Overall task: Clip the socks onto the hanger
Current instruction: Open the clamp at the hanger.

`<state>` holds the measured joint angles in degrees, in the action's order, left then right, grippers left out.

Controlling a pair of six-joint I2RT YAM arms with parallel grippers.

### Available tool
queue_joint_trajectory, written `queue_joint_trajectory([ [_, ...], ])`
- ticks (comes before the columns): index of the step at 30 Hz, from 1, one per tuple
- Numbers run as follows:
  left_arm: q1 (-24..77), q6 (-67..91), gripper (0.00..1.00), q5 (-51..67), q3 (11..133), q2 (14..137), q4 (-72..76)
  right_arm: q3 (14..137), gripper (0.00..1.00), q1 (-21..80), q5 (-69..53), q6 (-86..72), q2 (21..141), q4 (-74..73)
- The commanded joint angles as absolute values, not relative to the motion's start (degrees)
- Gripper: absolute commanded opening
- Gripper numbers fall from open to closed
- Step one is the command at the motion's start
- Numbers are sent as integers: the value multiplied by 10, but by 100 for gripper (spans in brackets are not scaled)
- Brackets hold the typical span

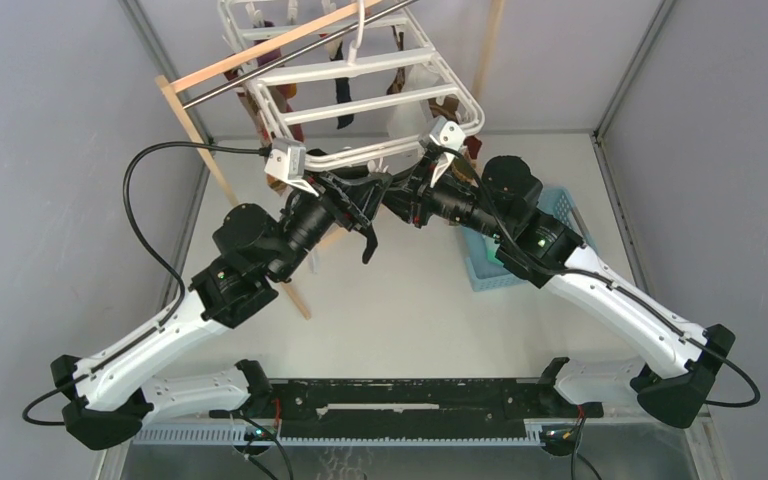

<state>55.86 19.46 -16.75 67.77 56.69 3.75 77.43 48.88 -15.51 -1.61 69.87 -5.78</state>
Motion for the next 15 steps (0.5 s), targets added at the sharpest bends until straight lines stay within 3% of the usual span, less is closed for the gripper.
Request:
queue_joint_trajectory([
  [1, 559, 181, 59, -160, 683, 558, 75, 788, 0, 504, -181, -9, 704, -99],
  [4, 559, 180, 66, -161, 691, 565, 71, 788, 0, 504, -187, -8, 705, -101],
  [8, 558, 179, 66, -175, 693, 567, 68, 788, 0, 507, -187, -1, 704, -108],
  [15, 559, 174, 54, -213, 693, 570, 69, 788, 0, 511, -189, -1, 707, -109],
])
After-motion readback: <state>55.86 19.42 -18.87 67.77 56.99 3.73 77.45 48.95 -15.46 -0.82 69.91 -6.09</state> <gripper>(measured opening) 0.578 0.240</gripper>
